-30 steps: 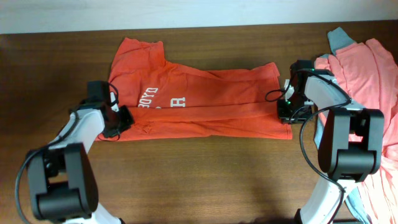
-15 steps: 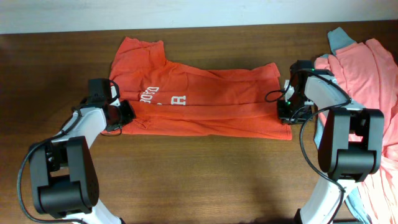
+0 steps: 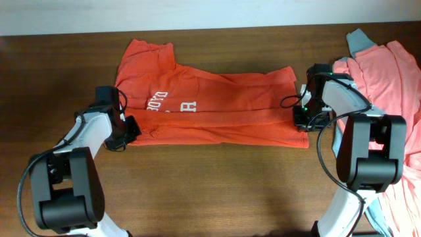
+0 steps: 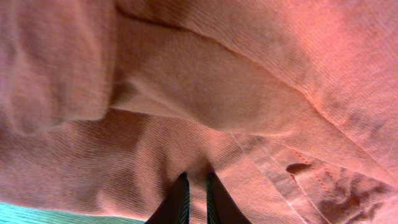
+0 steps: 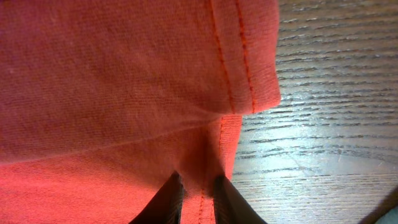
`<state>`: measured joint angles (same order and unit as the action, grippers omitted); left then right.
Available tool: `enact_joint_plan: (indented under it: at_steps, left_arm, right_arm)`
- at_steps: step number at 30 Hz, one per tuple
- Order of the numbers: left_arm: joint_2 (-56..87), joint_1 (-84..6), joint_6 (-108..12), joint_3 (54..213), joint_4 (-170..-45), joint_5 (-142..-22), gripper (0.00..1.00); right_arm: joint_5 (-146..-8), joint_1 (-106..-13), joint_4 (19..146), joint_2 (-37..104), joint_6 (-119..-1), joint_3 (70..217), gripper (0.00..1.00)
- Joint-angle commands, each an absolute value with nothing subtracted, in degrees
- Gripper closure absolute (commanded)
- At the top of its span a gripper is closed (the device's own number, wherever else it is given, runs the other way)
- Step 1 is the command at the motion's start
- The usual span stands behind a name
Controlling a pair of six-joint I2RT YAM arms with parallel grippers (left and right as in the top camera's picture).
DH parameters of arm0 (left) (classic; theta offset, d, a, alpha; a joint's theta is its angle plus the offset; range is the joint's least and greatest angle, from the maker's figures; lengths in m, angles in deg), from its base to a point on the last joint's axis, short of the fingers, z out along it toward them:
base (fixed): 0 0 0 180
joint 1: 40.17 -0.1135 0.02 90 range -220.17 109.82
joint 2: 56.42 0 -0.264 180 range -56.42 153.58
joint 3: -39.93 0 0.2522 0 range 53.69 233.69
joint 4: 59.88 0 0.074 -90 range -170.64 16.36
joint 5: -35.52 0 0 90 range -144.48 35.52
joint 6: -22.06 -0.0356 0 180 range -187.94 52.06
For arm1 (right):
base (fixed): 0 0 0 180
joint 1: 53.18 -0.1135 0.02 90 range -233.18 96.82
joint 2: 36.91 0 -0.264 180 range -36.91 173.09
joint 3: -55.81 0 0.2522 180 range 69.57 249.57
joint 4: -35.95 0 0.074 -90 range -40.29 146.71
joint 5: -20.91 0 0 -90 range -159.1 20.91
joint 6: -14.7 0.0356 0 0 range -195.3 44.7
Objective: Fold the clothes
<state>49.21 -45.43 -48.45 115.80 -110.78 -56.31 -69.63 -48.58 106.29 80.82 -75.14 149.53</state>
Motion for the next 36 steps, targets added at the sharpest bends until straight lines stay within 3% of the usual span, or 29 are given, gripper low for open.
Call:
enact_joint_plan:
  at_steps: [1, 12, 21, 36]
  left_arm:
    - [48.6, -45.6, -48.7, 114.3, -111.0, -52.1, 0.88]
    - [48.6, -45.6, -48.7, 106.8, -110.6, -51.7, 0.89]
    - [48.6, -45.8, -48.7, 104.7, -117.1, -51.6, 0.91]
    - [48.6, -54.5, -48.7, 100.4, -124.6, -52.2, 0.92]
  right_arm:
    - [-69.9, -48.7, 107.2, 83.0, -75.1, 148.9, 0.78]
    - [-68.2, -48.6, 114.3, 82.9, -75.1, 148.9, 0.76]
    - [-65.4, -48.6, 121.2, 82.9, -74.8, 148.9, 0.75]
    - [-65.5, -48.6, 129.0, 82.9, -74.1, 148.8, 0.77]
